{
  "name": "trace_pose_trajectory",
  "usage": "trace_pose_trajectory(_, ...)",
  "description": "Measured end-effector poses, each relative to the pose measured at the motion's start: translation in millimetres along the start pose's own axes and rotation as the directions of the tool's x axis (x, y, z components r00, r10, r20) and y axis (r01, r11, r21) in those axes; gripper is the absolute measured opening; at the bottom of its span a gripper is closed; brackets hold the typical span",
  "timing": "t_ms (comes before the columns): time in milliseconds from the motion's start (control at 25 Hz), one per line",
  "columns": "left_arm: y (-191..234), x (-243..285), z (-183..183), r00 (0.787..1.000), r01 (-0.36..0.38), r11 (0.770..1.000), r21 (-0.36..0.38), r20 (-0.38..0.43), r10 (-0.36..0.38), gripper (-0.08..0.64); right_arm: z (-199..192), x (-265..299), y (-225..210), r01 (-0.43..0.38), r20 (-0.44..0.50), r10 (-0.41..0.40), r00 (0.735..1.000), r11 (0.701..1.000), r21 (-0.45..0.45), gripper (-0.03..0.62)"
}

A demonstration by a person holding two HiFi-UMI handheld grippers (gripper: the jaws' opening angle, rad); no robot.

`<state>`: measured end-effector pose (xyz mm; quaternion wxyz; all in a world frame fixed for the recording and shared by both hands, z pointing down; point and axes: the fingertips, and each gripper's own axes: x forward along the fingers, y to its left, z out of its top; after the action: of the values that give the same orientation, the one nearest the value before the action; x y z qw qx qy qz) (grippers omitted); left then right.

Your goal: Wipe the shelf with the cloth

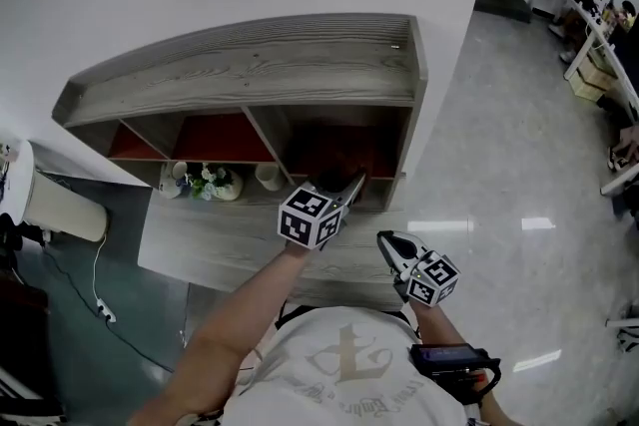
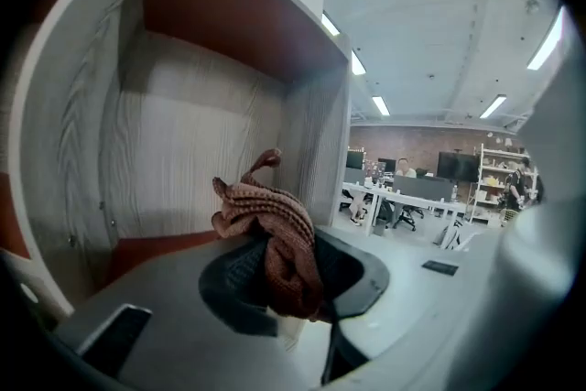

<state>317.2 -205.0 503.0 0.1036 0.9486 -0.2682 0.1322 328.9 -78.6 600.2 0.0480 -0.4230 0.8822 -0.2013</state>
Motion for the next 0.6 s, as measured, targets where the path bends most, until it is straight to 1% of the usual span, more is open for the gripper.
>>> trace_pose_trajectory(120,-4.3,23.7,4.0,1.0,0.017,1.0,0.014,-0.026,-0.016,0.1,-0.3,-4.6,-5.2,0.017,0.005,-0.017,1.0,1.0,0.007,0.005)
trace_pose_trajectory(240,-10.1,47.1,1.2,0.995,0.05,0.997,0.052,-0.091,-0.045,0.1,-4.0,-7.8,-7.4,0.031,0.006,-0.031,0.999,0.999,0.022,0.005)
trace_pose_trajectory(400,-9.3,70.4,-3.3,0.982,0.052,0.993,0.108,-0.185,-0.031,0.1,-9.9,-10.6,-9.9,0.043,0.005,-0.043,0.999,0.998,0.04,0.005)
trace_pose_trajectory(520,-8.6,79.9,-9.1,0.968,0.051,0.99,0.13,-0.249,-0.018,0.1,-9.5,-11.3,-14.2,0.053,0.008,-0.053,0.999,0.998,0.045,0.005)
trace_pose_trajectory(600,-4.1,83.4,-17.6,0.962,0.039,0.991,0.131,-0.274,-0.001,0.1,-6.7,-10.1,-16.5,0.055,0.014,-0.056,0.998,0.997,0.046,0.005)
